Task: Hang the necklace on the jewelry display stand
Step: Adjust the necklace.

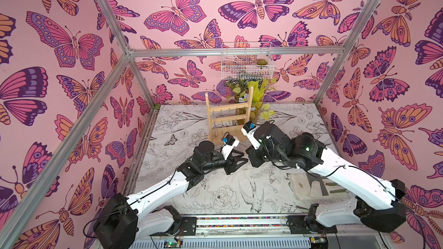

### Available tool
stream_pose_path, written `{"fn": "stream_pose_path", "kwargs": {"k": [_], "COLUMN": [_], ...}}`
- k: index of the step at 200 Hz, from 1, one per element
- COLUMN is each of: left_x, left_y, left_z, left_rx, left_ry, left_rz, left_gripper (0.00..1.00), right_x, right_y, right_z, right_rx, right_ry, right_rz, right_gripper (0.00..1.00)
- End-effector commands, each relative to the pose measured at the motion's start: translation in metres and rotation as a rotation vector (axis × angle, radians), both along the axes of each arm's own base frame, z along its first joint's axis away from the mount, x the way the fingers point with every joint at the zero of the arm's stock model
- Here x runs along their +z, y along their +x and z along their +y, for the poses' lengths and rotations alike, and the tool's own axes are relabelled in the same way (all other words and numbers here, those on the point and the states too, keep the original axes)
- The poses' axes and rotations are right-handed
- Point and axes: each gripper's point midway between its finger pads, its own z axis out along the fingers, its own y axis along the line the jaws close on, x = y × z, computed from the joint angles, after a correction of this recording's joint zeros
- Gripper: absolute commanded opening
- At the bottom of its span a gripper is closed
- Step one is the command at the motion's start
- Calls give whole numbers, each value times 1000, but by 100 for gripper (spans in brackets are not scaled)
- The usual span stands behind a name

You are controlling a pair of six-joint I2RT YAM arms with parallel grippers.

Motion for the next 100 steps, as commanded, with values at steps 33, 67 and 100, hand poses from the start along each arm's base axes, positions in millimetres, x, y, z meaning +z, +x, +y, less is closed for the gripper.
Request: {"fn": "stream_pose_path", "kwargs": {"k": [33,67,100], "left_x": [-5,-6,-5], "left_y": [-3,-3,-4], "left_z": [-2,-1,1], "left_rx": [-37,-34,-29], "left_ry": [-11,-11,-11], "left_rz": [-6,-2,-5], "left_gripper": [35,29,26], "right_x": [8,10,7], "right_y": [0,1,3], "right_z": [5,4,2], "right_rx": [19,15,10], "right_ry": [8,1,-17], "right_rz": [-17,-26,-29], "right_gripper": [2,2,2]}}
